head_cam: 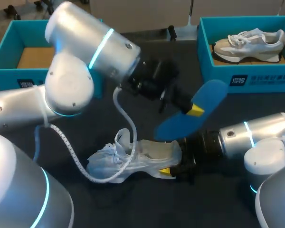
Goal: Take the shoe out of the shoebox, open the shoe tongue, remove and reinsert the insole, then place the shoe into the shoebox
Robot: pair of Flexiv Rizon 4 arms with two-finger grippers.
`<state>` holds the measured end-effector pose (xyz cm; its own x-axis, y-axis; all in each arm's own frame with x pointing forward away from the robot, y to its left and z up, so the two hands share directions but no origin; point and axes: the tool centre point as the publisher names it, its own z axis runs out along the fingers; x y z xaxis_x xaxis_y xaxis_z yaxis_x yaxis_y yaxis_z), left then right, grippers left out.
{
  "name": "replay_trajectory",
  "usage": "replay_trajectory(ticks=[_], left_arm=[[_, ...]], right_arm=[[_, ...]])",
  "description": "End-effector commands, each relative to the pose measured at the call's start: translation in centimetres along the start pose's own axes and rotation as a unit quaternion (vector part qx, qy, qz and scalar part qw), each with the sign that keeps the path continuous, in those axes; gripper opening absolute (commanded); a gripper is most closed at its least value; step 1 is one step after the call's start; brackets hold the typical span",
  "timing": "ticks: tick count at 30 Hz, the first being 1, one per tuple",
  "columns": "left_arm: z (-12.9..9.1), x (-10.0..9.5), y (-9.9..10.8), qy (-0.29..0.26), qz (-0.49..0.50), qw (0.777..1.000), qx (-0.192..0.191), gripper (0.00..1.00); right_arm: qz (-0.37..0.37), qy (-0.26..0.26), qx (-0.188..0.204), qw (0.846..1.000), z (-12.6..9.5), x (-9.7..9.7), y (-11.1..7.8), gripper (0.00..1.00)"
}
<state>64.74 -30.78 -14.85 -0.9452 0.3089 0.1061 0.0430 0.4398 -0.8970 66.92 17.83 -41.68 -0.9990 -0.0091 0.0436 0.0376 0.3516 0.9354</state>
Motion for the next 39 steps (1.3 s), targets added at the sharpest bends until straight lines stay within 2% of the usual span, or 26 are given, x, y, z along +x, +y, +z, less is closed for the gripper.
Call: replay_trajectory(ticks=[1, 2, 17, 19, 24, 28, 32, 34, 39], left_arm=[[-2.8, 2.1, -2.0, -0.001, 0.014, 1.0, 0.025, 0.0], [-3.6, 2.3, -2.8, 0.009, 0.021, 0.999, 0.034, 0.0], [-3.6, 2.3, -2.8, 0.009, 0.021, 0.999, 0.034, 0.0], [-4.2, 3.2, -3.5, 0.006, 0.035, 0.998, 0.054, 0.0], [-7.0, 4.7, -5.9, -0.008, 0.058, 0.996, 0.069, 0.0], [-8.6, 5.8, -7.0, -0.007, 0.066, 0.995, 0.078, 0.0], [-10.9, 7.0, -8.1, -0.013, 0.065, 0.991, 0.118, 0.0], [-12.1, 7.3, -8.7, -0.02, 0.059, 0.991, 0.123, 0.0], [-12.1, 7.3, -8.7, -0.02, 0.059, 0.991, 0.123, 0.0]], right_arm=[[0.001, 0.0, 0.003, 1.0, 0.1, 0.1, 0.1, 0.0], [0.001, 0.0, 0.003, 1.0, 0.1, 0.1, 0.1, 0.0], [0.001, 0.0, 0.003, 1.0, 0.1, 0.1, 0.1, 0.0], [0.001, 0.0, 0.003, 1.0, 0.1, 0.1, 0.1, 0.0], [0.001, 0.0, 0.003, 1.0, 0.1, 0.1, 0.1, 0.0], [0.001, 0.0, 0.003, 1.0, 0.1, 0.1, 0.1, 0.0], [0.001, 0.0, 0.003, 1.0, 0.1, 0.1, 0.1, 0.0], [0.001, 0.0, 0.003, 1.0, 0.1, 0.1, 0.1, 0.0], [0.001, 0.0, 0.003, 1.0, 0.1, 0.1, 0.1, 0.0]])
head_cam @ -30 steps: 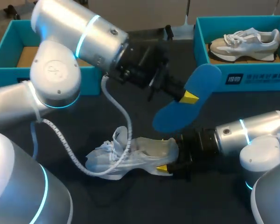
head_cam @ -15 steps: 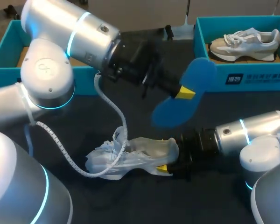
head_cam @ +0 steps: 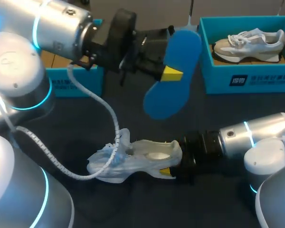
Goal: Take the shoe out of the shoebox, open the shoe tongue, remove and reinsert the insole, then place the shoe into the shoebox
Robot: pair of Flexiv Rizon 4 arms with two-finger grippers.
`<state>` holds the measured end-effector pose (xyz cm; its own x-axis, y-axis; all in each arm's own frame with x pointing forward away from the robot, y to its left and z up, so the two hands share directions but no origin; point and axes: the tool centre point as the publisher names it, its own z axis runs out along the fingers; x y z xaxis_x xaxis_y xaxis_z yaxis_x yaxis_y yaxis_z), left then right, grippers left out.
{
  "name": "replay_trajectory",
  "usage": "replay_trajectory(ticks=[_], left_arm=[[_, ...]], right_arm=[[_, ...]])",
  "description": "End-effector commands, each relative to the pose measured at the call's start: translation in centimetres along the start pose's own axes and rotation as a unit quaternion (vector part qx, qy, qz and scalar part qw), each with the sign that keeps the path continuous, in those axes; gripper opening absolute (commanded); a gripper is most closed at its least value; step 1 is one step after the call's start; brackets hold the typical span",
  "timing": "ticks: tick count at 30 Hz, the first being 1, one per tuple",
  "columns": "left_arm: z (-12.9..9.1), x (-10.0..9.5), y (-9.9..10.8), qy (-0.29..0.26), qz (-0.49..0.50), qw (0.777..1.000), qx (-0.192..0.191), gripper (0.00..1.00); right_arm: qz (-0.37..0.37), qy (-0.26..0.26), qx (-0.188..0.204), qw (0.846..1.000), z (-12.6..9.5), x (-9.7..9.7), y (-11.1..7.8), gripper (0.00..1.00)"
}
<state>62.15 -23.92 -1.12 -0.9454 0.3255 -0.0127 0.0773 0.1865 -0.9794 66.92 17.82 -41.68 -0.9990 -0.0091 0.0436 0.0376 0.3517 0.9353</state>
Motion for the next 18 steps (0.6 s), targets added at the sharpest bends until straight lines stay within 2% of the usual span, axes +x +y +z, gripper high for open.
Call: replay_trajectory(ticks=[1, 6, 7, 8, 12, 18], left_arm=[[-1.4, 1.3, 0.3, -0.009, 0.001, 1.0, 0.001, 0.0], [-1.4, 1.3, 0.3, -0.009, 0.001, 1.0, 0.001, 0.0], [-1.5, 1.6, 0.0, -0.007, -0.006, 1.0, 0.019, 0.0], [-1.7, 2.0, -0.3, -0.016, -0.002, 1.0, 0.019, 0.0], [-3.1, 3.3, -1.4, -0.039, -0.004, 0.999, 0.018, 0.0], [-5.2, 4.9, -3.1, -0.046, -0.045, 0.998, 0.026, 0.0]], right_arm=[[0.001, 0.0, 0.003, 1.0, 0.1, 0.1, 0.1, 0.0], [0.001, 0.0, 0.003, 1.0, 0.1, 0.1, 0.1, 0.0], [0.001, 0.0, 0.003, 1.0, 0.1, 0.1, 0.1, 0.0], [0.001, 0.0, 0.003, 1.0, 0.1, 0.1, 0.1, 0.0], [0.001, 0.0, 0.003, 1.0, 0.1, 0.1, 0.1, 0.0], [0.001, 0.0, 0.003, 1.0, 0.1, 0.1, 0.1, 0.0]])
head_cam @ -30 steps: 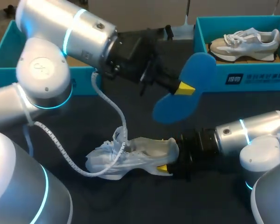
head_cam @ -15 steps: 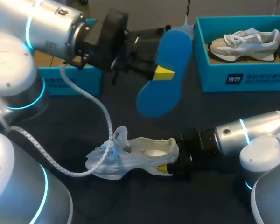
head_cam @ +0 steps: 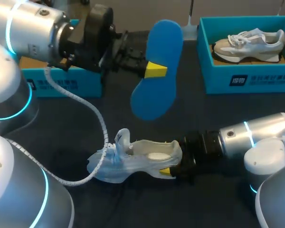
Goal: Take the shoe out of the shoebox, open the shoe tongue, remove and reinsert the insole, then place the shoe into the shoebox
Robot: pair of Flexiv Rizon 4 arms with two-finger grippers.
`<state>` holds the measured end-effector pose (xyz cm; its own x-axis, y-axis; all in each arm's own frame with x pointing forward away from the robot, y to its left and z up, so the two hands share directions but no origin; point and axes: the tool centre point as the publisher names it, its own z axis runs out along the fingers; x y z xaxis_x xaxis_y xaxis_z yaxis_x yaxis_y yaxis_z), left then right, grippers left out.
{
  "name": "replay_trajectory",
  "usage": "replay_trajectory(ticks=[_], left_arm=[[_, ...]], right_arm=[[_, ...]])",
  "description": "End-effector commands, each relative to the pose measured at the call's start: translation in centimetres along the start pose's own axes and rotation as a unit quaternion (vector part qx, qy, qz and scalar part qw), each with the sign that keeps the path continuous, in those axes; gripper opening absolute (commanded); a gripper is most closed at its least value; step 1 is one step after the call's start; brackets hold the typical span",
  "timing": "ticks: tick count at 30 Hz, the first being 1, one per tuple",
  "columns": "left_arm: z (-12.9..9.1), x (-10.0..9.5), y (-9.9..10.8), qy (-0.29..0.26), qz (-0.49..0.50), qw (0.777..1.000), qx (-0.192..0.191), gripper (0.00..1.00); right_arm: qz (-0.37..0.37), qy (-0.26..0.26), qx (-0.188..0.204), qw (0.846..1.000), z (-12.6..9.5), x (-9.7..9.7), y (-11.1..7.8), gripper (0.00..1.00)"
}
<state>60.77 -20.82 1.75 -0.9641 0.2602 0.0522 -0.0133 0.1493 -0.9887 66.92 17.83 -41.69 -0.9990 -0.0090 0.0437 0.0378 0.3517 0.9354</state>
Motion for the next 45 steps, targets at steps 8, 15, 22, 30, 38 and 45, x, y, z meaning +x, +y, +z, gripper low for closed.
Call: replay_trajectory(ticks=[8, 15, 22, 30, 38, 45], left_arm=[[-3.4, 3.1, -1.7, -0.005, -0.021, 1.0, 0.012, 0.0], [-3.8, 3.8, -2.3, -0.024, -0.028, 0.998, 0.052, 0.0], [-5.4, 5.0, -3.7, -0.042, -0.04, 0.996, 0.07, 0.0], [-6.5, 5.5, -4.6, -0.055, -0.039, 0.997, 0.045, 0.0], [-7.2, 5.3, -4.3, -0.054, -0.041, 0.996, 0.05, 0.0], [-7.2, 5.3, -4.3, -0.054, -0.041, 0.996, 0.05, 0.0]], right_arm=[[0.001, 0.0, 0.003, 1.0, 0.1, 0.1, 0.1, 0.0], [0.001, 0.0, 0.003, 1.0, 0.1, 0.1, 0.1, 0.0], [0.001, 0.0, 0.003, 1.0, 0.1, 0.1, 0.1, 0.0], [0.001, 0.0, 0.003, 1.0, 0.1, 0.1, 0.1, 0.0], [0.001, 0.0, 0.003, 1.0, 0.1, 0.1, 0.1, 0.0], [-0.002, -0.011, 0.006, 1.0, -0.5, 0.2, 0.2, 1.0]])
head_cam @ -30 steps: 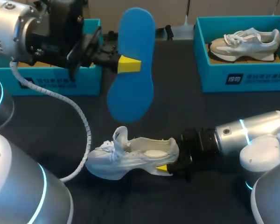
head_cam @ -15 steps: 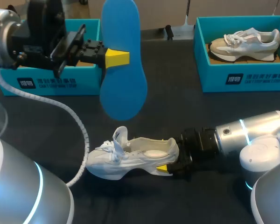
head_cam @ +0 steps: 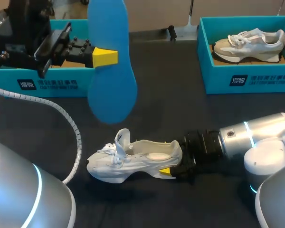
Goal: Take the shoe out of the shoebox, open the shoe tongue, remove and reinsert the insole, then place the shoe into the shoebox
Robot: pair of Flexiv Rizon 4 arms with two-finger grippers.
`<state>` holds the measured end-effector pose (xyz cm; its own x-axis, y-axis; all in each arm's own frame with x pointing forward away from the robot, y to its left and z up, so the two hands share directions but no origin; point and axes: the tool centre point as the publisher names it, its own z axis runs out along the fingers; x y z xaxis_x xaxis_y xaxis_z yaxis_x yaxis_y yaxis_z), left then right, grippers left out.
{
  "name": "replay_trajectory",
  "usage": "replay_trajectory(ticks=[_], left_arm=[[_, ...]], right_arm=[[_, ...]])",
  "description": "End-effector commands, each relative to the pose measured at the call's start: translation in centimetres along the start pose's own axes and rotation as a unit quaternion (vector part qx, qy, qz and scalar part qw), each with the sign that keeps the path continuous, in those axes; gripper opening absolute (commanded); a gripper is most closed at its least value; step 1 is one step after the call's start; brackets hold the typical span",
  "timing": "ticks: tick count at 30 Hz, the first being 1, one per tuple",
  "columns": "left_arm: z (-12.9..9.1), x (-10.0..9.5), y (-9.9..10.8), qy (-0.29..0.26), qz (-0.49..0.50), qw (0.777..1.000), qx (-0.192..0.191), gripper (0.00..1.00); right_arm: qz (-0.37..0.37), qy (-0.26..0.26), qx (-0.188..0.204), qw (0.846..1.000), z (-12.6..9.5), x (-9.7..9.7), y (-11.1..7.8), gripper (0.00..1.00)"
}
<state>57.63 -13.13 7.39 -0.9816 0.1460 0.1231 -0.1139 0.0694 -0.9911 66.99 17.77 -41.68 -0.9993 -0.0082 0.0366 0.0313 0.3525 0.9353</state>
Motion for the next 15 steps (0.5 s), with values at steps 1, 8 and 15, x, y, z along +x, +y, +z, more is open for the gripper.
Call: replay_trajectory(ticks=[1, 8, 15], left_arm=[[0.1, -0.1, 0.1, 0.0, 0.0, 1.0, 0.0, 0.0], [0.1, -0.1, 0.1, 0.0, 0.0, 1.0, 0.0, 0.0], [0.1, -0.1, 0.1, 0.0, 0.0, 1.0, 0.0, 0.0]], right_arm=[[0.0, -0.011, 0.004, 1.0, -0.7, 0.3, 0.2, 1.0], [-0.002, -0.023, 0.018, 1.0, -1.9, 0.4, 0.2, 1.0], [-0.012, -0.031, 0.113, 0.993, -4.4, -0.1, 1.2, 1.0]])
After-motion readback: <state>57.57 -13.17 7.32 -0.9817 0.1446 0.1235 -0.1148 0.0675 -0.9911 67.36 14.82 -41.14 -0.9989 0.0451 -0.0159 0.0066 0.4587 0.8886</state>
